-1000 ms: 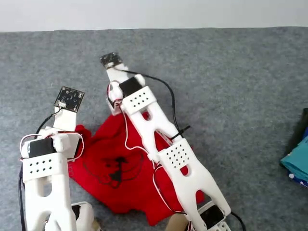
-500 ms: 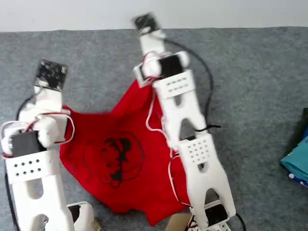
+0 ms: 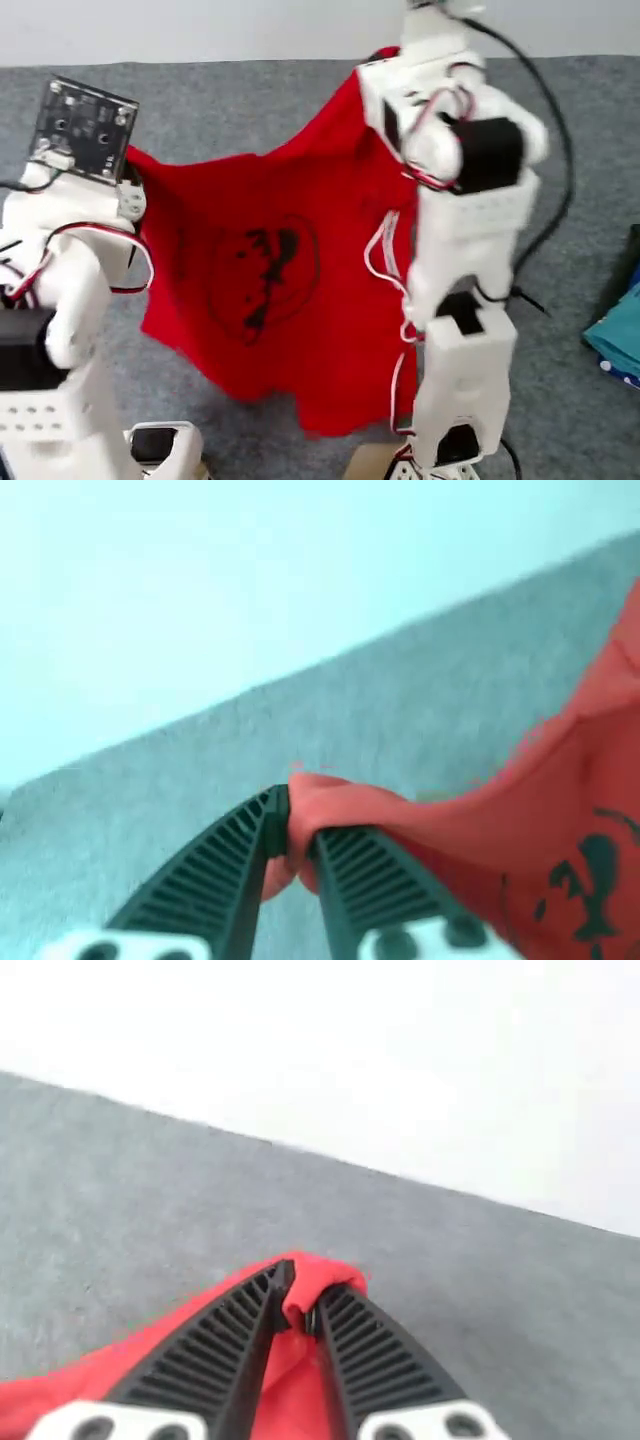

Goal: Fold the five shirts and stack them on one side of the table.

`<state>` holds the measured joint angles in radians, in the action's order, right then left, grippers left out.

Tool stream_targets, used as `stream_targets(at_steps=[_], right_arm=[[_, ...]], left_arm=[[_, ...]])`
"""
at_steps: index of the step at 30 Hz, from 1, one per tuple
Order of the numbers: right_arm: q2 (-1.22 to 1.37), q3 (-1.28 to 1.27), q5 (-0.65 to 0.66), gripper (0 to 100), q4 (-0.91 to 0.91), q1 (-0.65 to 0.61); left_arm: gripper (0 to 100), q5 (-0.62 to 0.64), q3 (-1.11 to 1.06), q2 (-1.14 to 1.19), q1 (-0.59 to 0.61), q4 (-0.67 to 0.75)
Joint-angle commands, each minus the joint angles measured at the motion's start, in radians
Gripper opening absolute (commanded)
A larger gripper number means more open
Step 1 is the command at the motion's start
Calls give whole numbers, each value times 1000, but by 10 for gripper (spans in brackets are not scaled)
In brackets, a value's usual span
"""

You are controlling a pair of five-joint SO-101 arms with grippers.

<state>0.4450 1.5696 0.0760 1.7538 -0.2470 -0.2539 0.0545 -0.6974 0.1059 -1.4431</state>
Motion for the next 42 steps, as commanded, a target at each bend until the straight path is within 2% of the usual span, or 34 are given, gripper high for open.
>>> stream_targets(at_steps=[1,8,12,17,21,26,36,39,42], right_arm=[[-208,-158,-6,8,44,53],[-593,-565,-40,8,41,110],[-773,-686,-32,8,38,122],[-901,-698,34,8,33,160],[-970,-697,71,8,21,191],[-1032,-697,97,8,-85,242],[-1125,-697,98,8,-211,246],[-1139,-697,137,8,-239,246],[-1147,-697,155,8,-289,246]], left_arm=[[2,48,76,-6,-8,-8],[2,83,222,-6,-17,-55],[3,80,283,-8,-106,-97],[3,77,335,-8,-241,-193],[3,77,363,-8,-247,-222],[3,78,423,-6,-247,-216],[3,77,595,-8,-245,-203],[3,74,621,-8,-245,-227],[3,26,656,-8,-245,-256]])
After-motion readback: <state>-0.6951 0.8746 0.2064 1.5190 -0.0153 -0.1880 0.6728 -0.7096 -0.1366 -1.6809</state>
